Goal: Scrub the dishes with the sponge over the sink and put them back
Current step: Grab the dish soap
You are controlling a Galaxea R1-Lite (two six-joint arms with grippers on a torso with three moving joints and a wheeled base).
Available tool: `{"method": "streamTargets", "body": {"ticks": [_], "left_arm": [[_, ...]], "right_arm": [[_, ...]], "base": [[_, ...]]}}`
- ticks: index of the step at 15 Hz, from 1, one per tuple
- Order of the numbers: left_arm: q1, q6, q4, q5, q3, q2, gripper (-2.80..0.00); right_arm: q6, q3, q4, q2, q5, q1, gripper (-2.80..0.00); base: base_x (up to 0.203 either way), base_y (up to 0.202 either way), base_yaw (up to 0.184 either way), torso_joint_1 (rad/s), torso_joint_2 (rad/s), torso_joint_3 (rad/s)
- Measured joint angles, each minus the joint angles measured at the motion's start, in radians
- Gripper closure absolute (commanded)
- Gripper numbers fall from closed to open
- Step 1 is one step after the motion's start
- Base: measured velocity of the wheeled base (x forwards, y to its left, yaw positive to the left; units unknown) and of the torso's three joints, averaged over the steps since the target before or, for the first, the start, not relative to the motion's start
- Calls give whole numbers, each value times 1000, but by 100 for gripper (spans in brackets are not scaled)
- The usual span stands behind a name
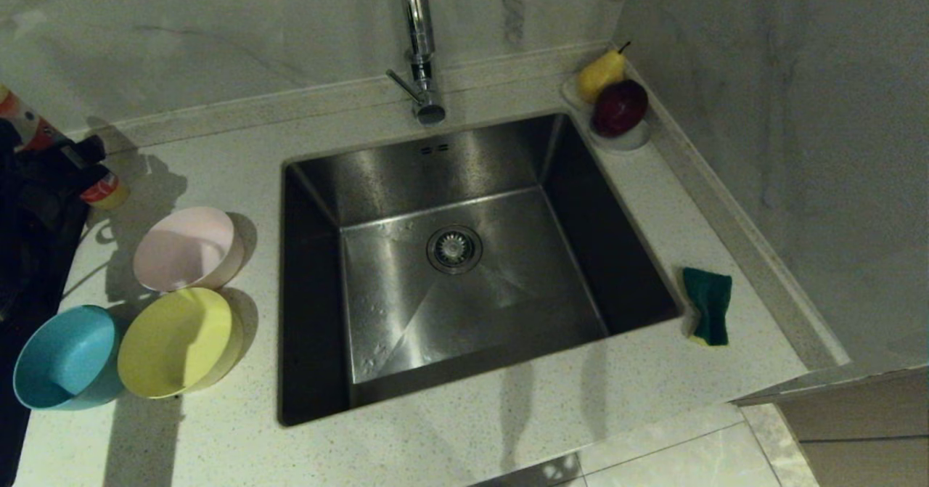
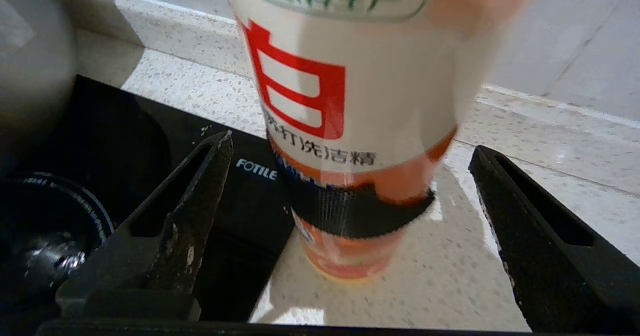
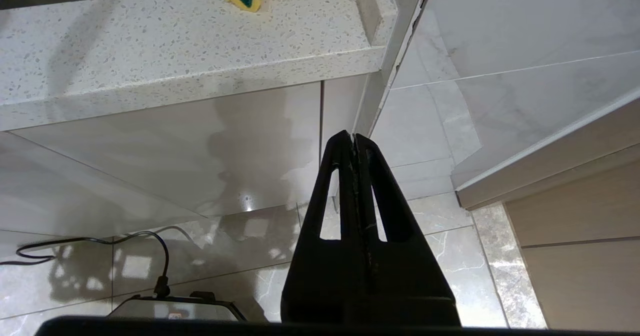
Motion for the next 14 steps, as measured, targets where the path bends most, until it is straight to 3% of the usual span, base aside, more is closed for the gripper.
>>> {"method": "streamTargets", "body": {"ticks": [4,8,14], "left_arm": [[0,20,-13,0,-55,52,-280],[0,46,-103,-5,-67,88,-280],[0,50,-102,-4,-155,157,-280]], "right_arm": [[0,0,0,0,0,0,0],[0,0,0,0,0,0,0],[0,0,0,0,0,0,0]], "base": [[0,0,0,0,0,0],[0,0,0,0,0,0],[0,0,0,0,0,0]]}}
